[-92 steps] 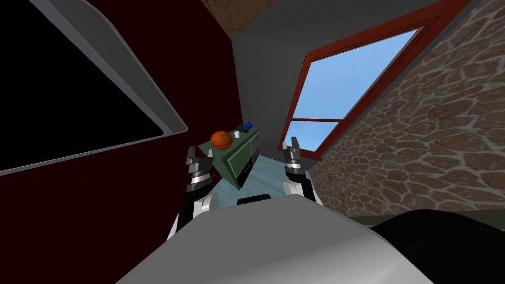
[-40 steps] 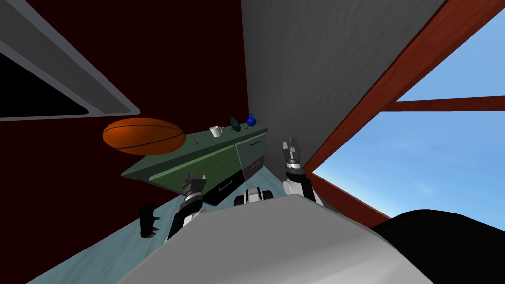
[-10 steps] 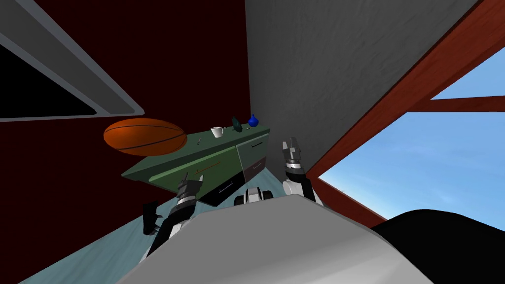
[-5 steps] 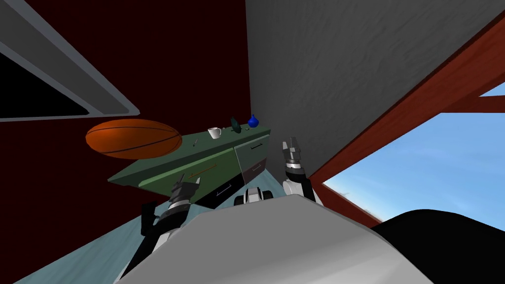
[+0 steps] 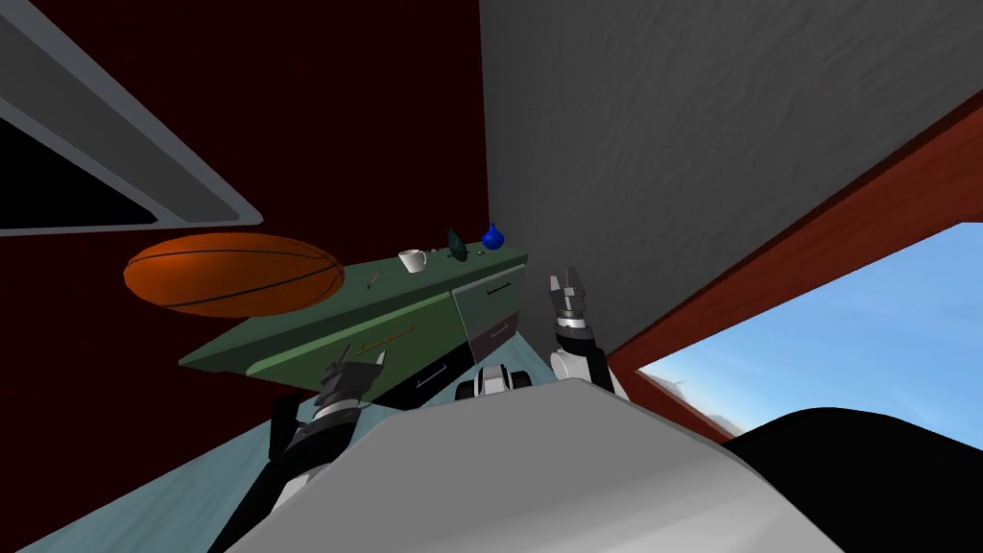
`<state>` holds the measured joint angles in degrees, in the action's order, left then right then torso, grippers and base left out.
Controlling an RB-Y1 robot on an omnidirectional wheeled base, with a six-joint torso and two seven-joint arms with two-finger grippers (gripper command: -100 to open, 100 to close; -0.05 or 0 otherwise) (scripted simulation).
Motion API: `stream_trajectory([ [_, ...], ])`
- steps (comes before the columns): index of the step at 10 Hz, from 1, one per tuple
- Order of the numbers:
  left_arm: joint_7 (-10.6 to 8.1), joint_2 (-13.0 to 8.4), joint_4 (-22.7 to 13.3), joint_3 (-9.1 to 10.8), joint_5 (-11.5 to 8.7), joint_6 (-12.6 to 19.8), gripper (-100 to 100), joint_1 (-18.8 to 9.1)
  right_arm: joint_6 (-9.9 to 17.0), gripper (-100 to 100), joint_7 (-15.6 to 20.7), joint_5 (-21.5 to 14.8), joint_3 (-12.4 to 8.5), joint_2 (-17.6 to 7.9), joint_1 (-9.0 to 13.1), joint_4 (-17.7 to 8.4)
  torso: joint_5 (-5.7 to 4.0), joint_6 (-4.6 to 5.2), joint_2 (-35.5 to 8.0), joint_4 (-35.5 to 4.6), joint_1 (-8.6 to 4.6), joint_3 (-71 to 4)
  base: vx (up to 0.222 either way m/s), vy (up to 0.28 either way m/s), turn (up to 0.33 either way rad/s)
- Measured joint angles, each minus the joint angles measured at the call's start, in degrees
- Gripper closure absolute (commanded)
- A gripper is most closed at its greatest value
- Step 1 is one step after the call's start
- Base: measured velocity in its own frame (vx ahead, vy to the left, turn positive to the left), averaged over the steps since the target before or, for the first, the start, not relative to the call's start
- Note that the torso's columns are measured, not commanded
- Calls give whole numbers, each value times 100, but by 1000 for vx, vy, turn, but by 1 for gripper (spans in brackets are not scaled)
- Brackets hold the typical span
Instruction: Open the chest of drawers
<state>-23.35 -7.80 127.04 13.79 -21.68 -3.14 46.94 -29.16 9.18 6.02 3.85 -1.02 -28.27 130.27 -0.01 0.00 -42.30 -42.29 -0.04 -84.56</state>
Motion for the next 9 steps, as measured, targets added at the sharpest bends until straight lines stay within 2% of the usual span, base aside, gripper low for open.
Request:
stream_trajectory([
  [5, -182, -25, 571, 112, -263, 531, -100, 457, 0, 0, 0, 0, 0, 0, 0, 0, 1, 1, 1, 1, 4, -1, 65, -54, 44],
  [9, -331, 192, 1032, 201, -484, 965, -100, 847, 0, 0, 0, 0, 0, 0, 0, 0, 0, 0, 4, 1, 1, -2, 74, -56, 40],
])
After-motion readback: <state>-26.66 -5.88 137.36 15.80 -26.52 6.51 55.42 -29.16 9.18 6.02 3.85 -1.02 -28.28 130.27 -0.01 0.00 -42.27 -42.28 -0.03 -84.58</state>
